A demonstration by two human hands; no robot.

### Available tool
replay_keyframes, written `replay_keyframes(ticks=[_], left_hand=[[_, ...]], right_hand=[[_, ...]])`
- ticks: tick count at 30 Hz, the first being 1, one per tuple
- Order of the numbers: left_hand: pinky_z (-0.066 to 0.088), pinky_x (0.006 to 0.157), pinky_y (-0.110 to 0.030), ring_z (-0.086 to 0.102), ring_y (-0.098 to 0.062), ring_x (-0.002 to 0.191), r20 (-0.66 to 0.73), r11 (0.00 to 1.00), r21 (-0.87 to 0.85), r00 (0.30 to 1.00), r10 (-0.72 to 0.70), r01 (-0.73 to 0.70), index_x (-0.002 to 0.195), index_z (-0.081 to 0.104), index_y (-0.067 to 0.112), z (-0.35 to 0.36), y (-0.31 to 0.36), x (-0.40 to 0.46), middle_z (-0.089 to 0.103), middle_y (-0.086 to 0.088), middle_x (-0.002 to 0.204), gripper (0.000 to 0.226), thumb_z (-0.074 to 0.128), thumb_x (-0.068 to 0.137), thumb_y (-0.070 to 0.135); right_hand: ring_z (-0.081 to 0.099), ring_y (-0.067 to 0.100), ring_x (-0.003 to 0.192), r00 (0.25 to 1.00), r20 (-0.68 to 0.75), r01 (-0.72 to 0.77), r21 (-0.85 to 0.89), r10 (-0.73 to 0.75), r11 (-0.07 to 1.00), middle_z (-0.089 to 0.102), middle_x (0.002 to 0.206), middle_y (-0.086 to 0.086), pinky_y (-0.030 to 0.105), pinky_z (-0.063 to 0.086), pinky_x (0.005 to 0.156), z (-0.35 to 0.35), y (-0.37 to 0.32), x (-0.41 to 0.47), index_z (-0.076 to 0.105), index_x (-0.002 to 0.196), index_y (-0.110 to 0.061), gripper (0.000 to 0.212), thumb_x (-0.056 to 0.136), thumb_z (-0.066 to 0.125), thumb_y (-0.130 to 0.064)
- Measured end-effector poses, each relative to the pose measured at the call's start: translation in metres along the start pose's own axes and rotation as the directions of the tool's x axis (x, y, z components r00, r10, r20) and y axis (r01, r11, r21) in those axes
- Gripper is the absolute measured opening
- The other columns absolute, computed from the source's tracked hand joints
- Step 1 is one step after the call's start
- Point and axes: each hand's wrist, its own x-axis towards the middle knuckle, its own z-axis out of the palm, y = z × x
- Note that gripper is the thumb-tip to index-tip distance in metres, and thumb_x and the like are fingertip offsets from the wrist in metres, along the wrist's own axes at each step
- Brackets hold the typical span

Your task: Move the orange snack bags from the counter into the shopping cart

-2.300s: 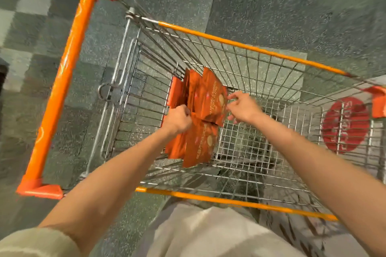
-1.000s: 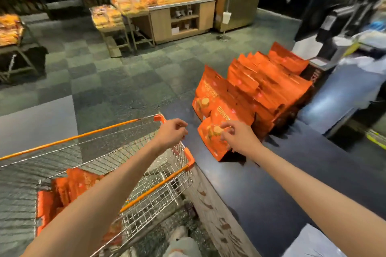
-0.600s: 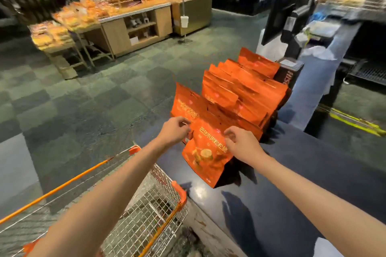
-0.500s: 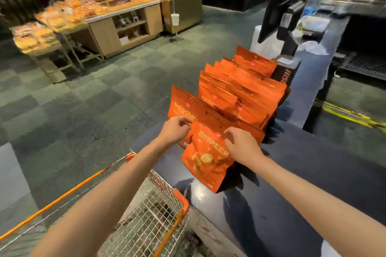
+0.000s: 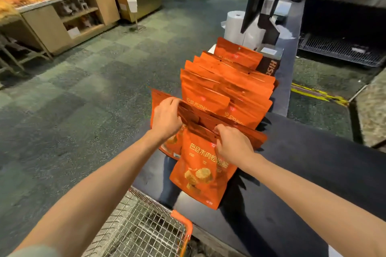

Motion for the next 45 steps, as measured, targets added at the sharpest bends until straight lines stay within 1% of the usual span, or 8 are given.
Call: replay_keyframes(ticks=[6, 12, 15, 21, 25, 31, 35, 45], left_hand=[[0.049, 0.074, -0.045, 0.057, -0.038, 0.095, 0.036, 0.974, 0.166, 0.988, 0.151, -0.155, 0.103, 0.062, 0.005, 0.006, -0.015, 0.008, 0.06, -0.017, 0.103, 0.04, 0.067, 0.063, 0.005], [0.034, 0.099, -0.047, 0.054, -0.03, 0.107, 0.094, 0.946, 0.263, 0.981, 0.172, -0.191, 0.095, 0.068, 0.02, 0.009, -0.03, 0.005, 0.064, -0.005, 0.1, 0.023, 0.066, 0.072, 0.014], [0.03, 0.097, -0.045, 0.057, -0.027, 0.105, 0.096, 0.952, 0.248, 0.982, 0.161, -0.18, 0.09, 0.072, 0.025, 0.008, -0.036, -0.002, 0.068, -0.001, 0.095, 0.017, 0.063, 0.077, 0.017], [0.025, 0.099, -0.047, 0.06, -0.024, 0.104, 0.099, 0.968, 0.215, 0.989, 0.114, -0.133, 0.091, 0.073, 0.027, 0.005, -0.046, -0.016, 0.071, 0.004, 0.097, 0.021, 0.059, 0.083, 0.014], [0.026, 0.099, -0.042, 0.06, -0.023, 0.104, 0.098, 0.97, 0.219, 0.991, 0.086, -0.106, 0.098, 0.072, 0.029, 0.0, -0.05, -0.025, 0.07, 0.004, 0.101, 0.022, 0.059, 0.085, 0.017], [0.031, 0.09, -0.039, 0.062, -0.022, 0.098, 0.064, 0.966, 0.252, 0.997, 0.038, -0.053, 0.093, 0.071, 0.03, -0.012, -0.045, -0.045, 0.07, 0.004, 0.093, 0.024, 0.055, 0.081, 0.017], [0.035, 0.072, -0.034, 0.066, -0.026, 0.088, 0.057, 0.961, 0.273, 0.998, 0.03, -0.045, 0.084, 0.069, 0.024, -0.027, -0.036, -0.068, 0.069, -0.002, 0.083, 0.022, 0.047, 0.08, 0.021], [0.048, 0.076, -0.037, 0.064, -0.031, 0.1, 0.015, 0.924, 0.37, 0.994, -0.11, 0.096, 0.107, 0.067, 0.03, -0.081, -0.003, -0.152, 0.07, -0.003, 0.105, 0.023, 0.053, 0.089, 0.025]], right_hand=[[0.063, 0.029, 0.099, 0.994, 0.09, -0.058, -0.069, 0.064, 0.996, 0.065, 0.109, 0.006, 0.039, 0.054, 0.075, 0.012, -0.005, 0.005, 0.05, 0.119, -0.016, 0.026, 0.093, 0.048, -0.02], [0.062, 0.03, 0.097, 0.94, 0.29, -0.156, -0.099, 0.179, 0.983, 0.064, 0.108, 0.008, 0.035, 0.046, 0.07, 0.04, -0.007, 0.005, 0.051, 0.109, -0.013, 0.019, 0.092, 0.054, -0.022], [0.062, 0.03, 0.101, 0.917, 0.337, -0.19, -0.099, 0.212, 0.977, 0.063, 0.111, 0.009, 0.034, 0.046, 0.07, 0.052, -0.006, 0.004, 0.051, 0.111, -0.012, 0.024, 0.092, 0.056, -0.024], [0.065, 0.03, 0.092, 0.946, 0.284, -0.107, -0.188, 0.159, 0.976, 0.068, 0.1, 0.009, 0.031, 0.043, 0.061, 0.061, -0.011, -0.002, 0.06, 0.099, -0.012, 0.012, 0.09, 0.051, -0.012], [0.065, 0.029, 0.088, 0.957, 0.268, -0.076, -0.133, 0.11, 0.988, 0.068, 0.096, 0.007, 0.031, 0.046, 0.061, 0.054, -0.015, -0.006, 0.058, 0.093, -0.016, 0.011, 0.085, 0.052, -0.013], [0.064, 0.03, 0.094, 0.97, 0.24, -0.028, -0.063, 0.043, 0.998, 0.064, 0.1, 0.006, 0.039, 0.054, 0.077, 0.018, -0.027, -0.014, 0.06, 0.088, -0.018, 0.01, 0.083, 0.053, -0.023], [0.063, 0.028, 0.092, 0.975, 0.224, 0.002, -0.006, 0.0, 1.0, 0.064, 0.098, 0.005, 0.04, 0.054, 0.077, 0.008, -0.033, -0.032, 0.055, 0.087, -0.018, 0.008, 0.087, 0.051, -0.025], [0.061, 0.037, 0.098, 0.973, 0.132, 0.183, 0.036, -0.186, 0.982, 0.064, 0.104, 0.015, 0.037, 0.045, 0.071, -0.016, -0.046, -0.099, 0.048, 0.09, -0.015, 0.012, 0.093, 0.045, -0.026]])
